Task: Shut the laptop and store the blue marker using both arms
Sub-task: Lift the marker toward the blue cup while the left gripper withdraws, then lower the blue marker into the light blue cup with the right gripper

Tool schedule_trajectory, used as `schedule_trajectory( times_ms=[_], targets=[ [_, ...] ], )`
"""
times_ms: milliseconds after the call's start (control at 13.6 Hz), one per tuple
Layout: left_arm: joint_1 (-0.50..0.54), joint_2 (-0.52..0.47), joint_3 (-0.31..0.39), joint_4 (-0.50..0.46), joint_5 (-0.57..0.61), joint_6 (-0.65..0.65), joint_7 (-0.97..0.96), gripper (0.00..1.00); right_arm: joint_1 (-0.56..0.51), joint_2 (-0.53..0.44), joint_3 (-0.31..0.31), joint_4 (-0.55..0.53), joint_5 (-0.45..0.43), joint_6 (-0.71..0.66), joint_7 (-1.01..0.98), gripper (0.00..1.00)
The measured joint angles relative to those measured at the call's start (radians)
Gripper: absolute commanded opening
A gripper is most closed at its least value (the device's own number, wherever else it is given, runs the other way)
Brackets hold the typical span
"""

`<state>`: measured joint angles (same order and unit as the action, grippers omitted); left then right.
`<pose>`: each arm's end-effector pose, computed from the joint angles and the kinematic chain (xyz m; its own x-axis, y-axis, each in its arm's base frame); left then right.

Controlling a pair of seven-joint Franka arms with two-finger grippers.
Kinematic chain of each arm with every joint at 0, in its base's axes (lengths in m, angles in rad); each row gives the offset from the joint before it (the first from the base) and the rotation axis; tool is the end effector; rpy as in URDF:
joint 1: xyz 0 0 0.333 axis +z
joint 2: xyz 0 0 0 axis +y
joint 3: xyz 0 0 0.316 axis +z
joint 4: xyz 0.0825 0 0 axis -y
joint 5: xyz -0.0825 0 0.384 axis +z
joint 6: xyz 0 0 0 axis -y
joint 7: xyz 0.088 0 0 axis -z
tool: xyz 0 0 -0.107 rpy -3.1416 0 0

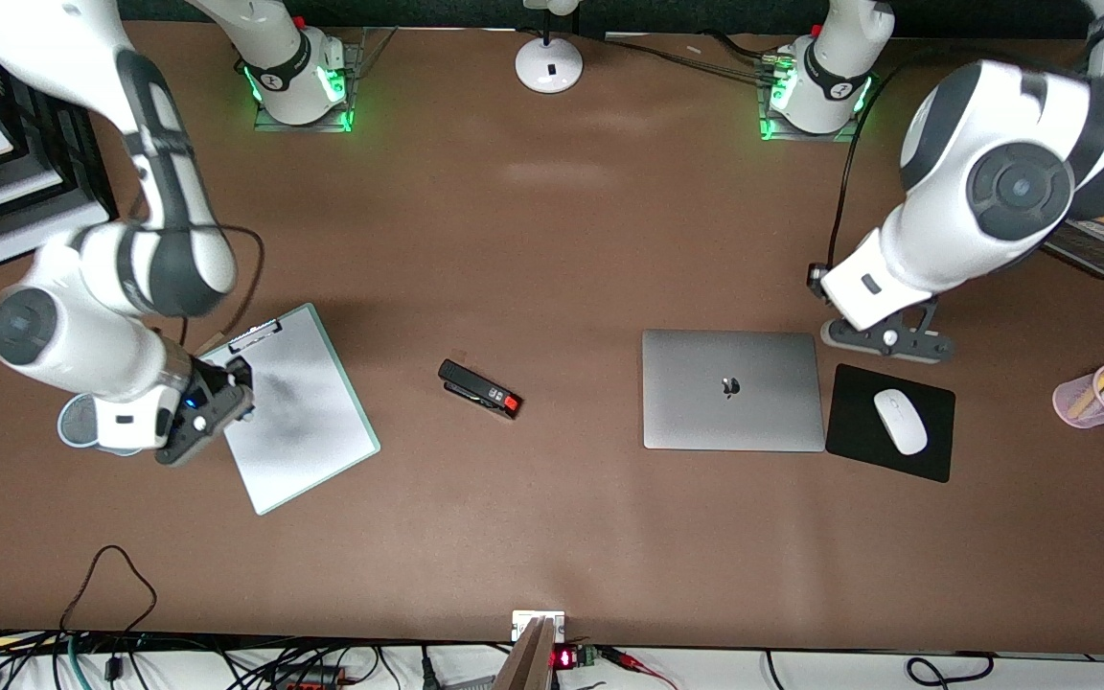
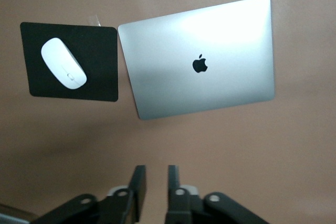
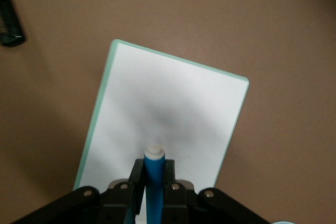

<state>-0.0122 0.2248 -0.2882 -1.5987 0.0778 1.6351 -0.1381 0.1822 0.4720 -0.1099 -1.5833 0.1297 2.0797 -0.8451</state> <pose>0.5875 -0.1590 0.4899 0.9705 -0.1664 -0.1746 -0.1753 -0.9838 -0.0365 0.6830 0.0660 0.3680 0.6453 0.7611 0.0661 0.7636 -0.6453 -0.0234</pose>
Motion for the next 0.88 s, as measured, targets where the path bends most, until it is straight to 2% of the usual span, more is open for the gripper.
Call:
schedule_trajectory(
  times_ms=[147, 442, 737, 885],
  targets=[
    [0.005, -0.028, 0.0, 0.0, -0.002, -0.028, 0.009, 1.0, -0.038, -0.048, -0.006, -0.001, 0.028, -0.026, -0.168, 0.03],
    [0.066, -0.103, 0.017, -0.003, -0.054, -0.051, 0.106, 1.0, -0.189, -0.062, -0.013, 0.009, 0.197, -0.084, -0.551, 0.02],
    [0.071, -0.22, 0.121, -0.064, -0.07, -0.055, 0.153, 1.0, -0.295, -0.059, -0.013, 0.046, 0.337, -0.197, -0.802, 0.02],
    [0.029, -0.265, 0.166, -0.106, -0.07, -0.037, 0.119, 1.0, -0.334, -0.049, -0.013, 0.059, 0.403, -0.236, -0.895, 0.02]
  ],
)
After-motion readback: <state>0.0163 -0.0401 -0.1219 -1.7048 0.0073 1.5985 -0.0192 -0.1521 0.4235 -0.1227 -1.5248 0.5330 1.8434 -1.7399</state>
